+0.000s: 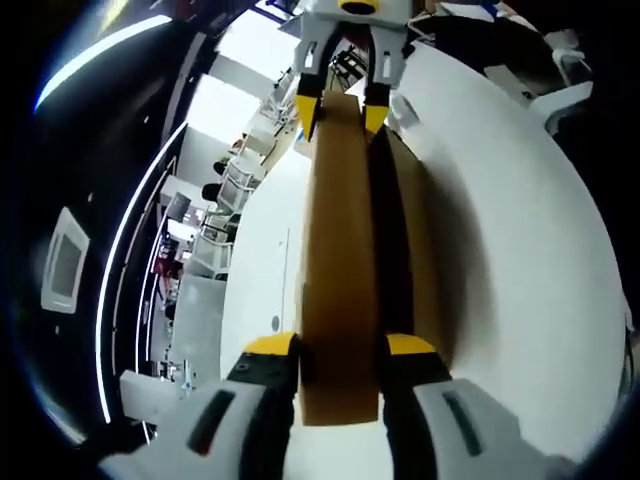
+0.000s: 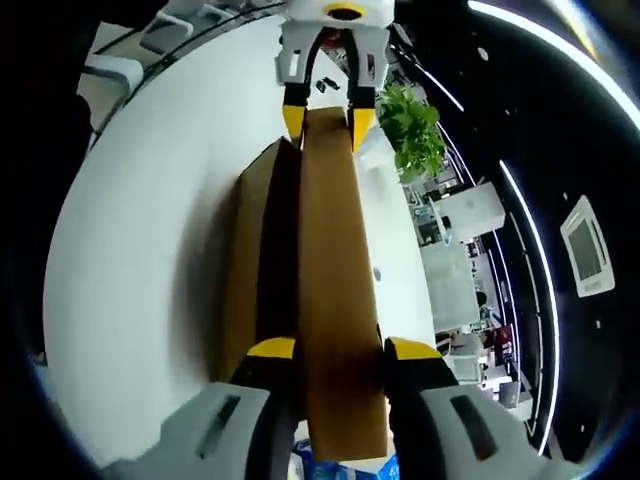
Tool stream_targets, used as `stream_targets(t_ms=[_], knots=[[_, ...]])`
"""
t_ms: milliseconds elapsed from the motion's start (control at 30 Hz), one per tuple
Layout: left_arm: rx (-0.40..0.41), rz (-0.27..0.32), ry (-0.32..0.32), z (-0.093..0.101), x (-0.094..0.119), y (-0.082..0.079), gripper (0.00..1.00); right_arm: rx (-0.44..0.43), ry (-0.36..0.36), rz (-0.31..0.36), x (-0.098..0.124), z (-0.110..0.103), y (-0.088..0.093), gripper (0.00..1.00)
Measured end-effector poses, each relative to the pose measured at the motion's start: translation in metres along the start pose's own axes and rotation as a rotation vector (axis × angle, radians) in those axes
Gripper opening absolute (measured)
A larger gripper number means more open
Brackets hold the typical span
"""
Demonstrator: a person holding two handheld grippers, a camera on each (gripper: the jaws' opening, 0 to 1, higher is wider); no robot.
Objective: Operate the shoe box by opening the lid, removing the specified soft item, and placing it in the target area until the item is outside and the box remains undamaged.
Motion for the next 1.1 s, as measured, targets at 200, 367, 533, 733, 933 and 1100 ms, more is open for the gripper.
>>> stream_targets(t_ms=[200,367,533,733,933,1100], knots=[[-0.005,0.008,0.006,0.004,0.001,0.001,0.33,-0.001,0.01,0.012,0.001,-0.004,0.0,0.33],[0.002,0.023,0.005,0.011,0.0,0.003,0.33,-0.002,0.006,0.024,0.0,-0.012,0.002,0.32],[-0.001,0.016,0.0,0.018,0.001,0.004,0.33,-0.006,0.008,0.029,0.0,-0.018,0.003,0.32],[-0.006,0.022,-0.018,0.02,0.002,0.005,0.32,0.011,0.037,0.037,0.0,-0.021,0.002,0.32],[-0.072,0.0,-0.06,0.025,0.002,0.004,0.32,0.024,0.061,0.048,0.0,-0.025,0.002,0.32],[-0.115,-0.018,-0.087,0.03,0.003,0.002,0.31,0.029,0.07,0.054,0.0,-0.027,0.002,0.32]])
Point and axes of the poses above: the point that each gripper's makers call its tool centre point, and the gripper's own axes: x roughly backward along the fingers, z roughly to its right, y roughly out of its underside, the point moved 3 cm from there along x, roughly backward along the fingers, and after that the axes turned 15 degrees about z, right-handed, at the moved point
